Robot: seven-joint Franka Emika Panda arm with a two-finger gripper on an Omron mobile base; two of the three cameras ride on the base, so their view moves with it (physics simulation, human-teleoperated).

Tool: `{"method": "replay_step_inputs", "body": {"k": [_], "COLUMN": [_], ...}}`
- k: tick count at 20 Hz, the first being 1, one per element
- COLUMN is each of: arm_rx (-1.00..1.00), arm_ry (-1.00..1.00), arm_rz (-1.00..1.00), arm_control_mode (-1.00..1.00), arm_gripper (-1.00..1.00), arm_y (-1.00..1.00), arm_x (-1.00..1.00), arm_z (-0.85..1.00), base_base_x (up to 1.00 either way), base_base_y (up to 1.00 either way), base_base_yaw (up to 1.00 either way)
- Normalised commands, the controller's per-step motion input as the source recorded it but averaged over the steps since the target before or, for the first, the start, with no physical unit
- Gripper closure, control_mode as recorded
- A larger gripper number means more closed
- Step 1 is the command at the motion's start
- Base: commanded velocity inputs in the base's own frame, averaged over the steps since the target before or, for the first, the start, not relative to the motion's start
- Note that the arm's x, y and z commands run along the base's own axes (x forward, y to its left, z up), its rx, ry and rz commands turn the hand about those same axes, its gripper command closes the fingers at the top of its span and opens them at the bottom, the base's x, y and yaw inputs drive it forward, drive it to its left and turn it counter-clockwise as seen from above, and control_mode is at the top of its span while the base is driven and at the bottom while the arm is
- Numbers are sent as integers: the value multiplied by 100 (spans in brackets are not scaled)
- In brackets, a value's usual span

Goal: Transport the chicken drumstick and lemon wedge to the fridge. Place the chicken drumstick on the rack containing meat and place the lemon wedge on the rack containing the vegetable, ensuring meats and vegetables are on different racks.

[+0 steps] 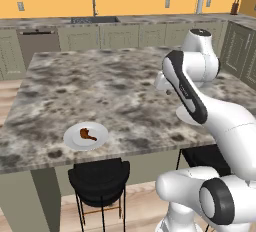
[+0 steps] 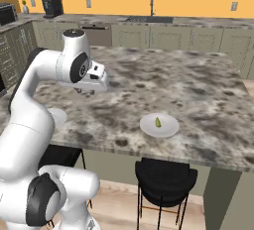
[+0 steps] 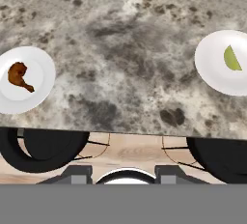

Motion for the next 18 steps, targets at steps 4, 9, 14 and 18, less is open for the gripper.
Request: {"method": "replay_step_inputs", "body": {"k": [4,9,14,18], "arm_rx": [0,0,0,-1], "arm_ry": [2,4,4,0], "arm_rz": [0,-1,0,0], "arm_control_mode": [-100,-100,-100,-100], "arm_gripper": [-100,-100,-100,-100], "arm_y": [0,0,-1,-20], "arm_x": [-14,-60,-55,-26], "arm_z": [0,-1,0,-6], "base_base_x": [0,0,0,0], "base_base_y": [0,0,0,0], "base_base_yaw": [0,0,0,0]}}
